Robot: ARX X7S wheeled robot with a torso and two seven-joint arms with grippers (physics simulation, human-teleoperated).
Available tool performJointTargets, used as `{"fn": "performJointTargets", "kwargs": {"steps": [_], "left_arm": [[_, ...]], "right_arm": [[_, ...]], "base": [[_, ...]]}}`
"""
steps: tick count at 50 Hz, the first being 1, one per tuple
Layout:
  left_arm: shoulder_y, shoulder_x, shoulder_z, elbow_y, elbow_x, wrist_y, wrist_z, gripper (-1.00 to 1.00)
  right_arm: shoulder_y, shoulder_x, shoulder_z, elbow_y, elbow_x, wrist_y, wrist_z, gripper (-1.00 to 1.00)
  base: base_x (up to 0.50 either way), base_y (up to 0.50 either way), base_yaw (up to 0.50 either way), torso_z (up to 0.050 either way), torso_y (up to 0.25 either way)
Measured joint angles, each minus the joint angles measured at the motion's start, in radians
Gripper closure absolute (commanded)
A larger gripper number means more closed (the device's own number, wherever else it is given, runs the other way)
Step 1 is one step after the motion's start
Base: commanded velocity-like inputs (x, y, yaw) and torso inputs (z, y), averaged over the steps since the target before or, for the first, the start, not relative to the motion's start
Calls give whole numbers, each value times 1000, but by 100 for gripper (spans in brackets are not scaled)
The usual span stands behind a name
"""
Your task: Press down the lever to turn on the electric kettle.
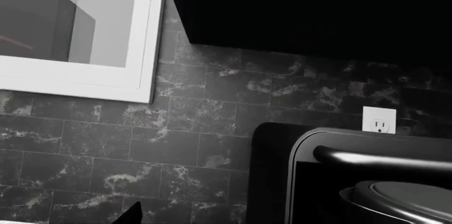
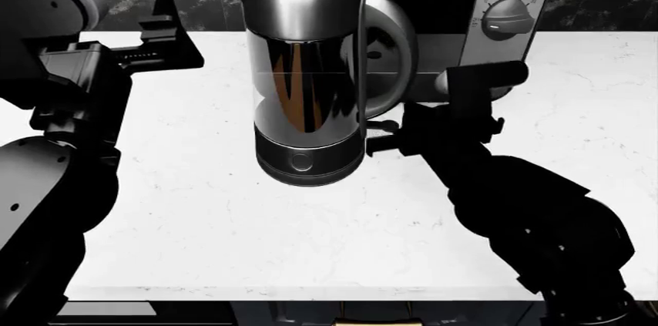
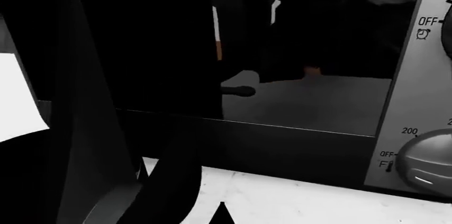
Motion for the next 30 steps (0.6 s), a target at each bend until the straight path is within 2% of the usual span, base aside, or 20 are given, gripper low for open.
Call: {"fn": "performJointTargets", "kwargs": {"steps": [30], "left_arm": [[11,0,1,-1,-2,17,-2,-100]], "right_arm": [[20,-17,-6,35,36,1,2,100]], "base": [[0,0,0,0,0]]}}
